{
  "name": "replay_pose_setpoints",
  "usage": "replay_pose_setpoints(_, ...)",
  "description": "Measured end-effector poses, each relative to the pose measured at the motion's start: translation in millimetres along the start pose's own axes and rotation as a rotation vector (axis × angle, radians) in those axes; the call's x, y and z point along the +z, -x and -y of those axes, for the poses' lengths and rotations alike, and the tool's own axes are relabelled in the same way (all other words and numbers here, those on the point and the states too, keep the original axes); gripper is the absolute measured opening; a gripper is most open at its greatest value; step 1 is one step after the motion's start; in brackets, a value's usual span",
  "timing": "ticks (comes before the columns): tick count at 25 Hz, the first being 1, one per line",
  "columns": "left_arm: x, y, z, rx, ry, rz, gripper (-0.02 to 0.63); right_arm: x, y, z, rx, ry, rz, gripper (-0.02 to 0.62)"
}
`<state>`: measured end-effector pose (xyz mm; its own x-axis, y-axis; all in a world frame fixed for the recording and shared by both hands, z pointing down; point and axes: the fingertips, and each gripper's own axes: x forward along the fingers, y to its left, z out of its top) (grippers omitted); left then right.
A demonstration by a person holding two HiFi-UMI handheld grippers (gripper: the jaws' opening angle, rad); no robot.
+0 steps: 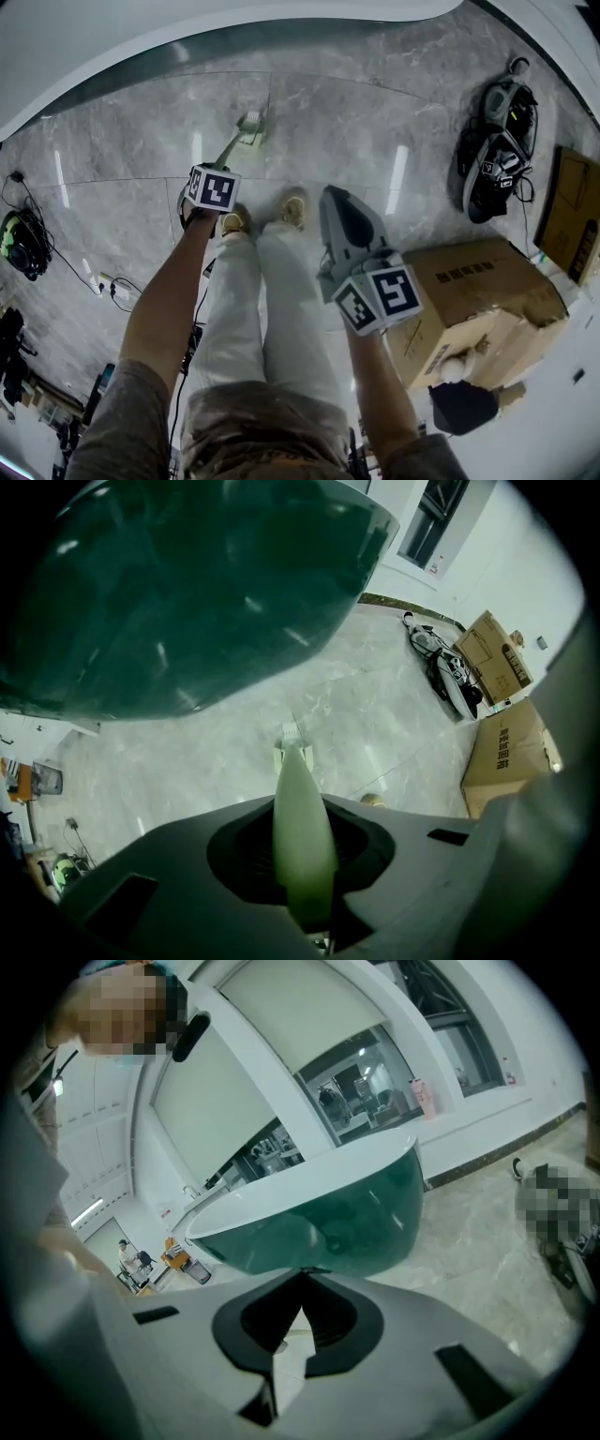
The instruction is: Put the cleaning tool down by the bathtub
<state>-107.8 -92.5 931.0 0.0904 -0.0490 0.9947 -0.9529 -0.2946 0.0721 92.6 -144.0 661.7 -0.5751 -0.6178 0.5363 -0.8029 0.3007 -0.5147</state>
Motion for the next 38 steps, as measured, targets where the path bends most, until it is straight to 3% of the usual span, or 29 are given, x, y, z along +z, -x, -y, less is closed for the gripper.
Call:
replay_pose_setpoints(9, 1.9, -20.2, -1.9, 0.012, -0.098, -0.131, 0.063, -4.2, -10.1, 7.6, 0.004, -0.015, -0.02, -0.002)
replay_pose_setpoints(16, 11.4, -26.2, 1.7, 0.014, -0.125, -0.167, 0.063, -3.9, -12.0, 14.3, -0.003, -0.031, -0.023, -0.002)
replay_pose_setpoints(25, 8.0, -29.0, 2.5, 0.002, -0.108, -0.153, 0.064, -6.3, -13.6, 7.1, 0.008, -0.032, -0.03, -0.002)
replay_pose_setpoints(30, 9.6, -27.9, 0.7, 0.032, -0.085, -0.118, 0.078, -8.9, -10.1, 3.1, 0.012, -0.009, -0.049, -0.002)
replay_pose_setpoints(32, 12.9, -22.9, -0.2, 0.043, -0.056, -0.084, 0.169, -9.5, -7.0, 0.2, 0.01, -0.004, -0.053, -0.002)
replay_pose_setpoints(38, 17.3, 4.4, -4.2, 0.077, -0.017, -0.015, 0.207, -5.1, 1.3, -15.1, 0.019, -0.013, -0.033, -0.002)
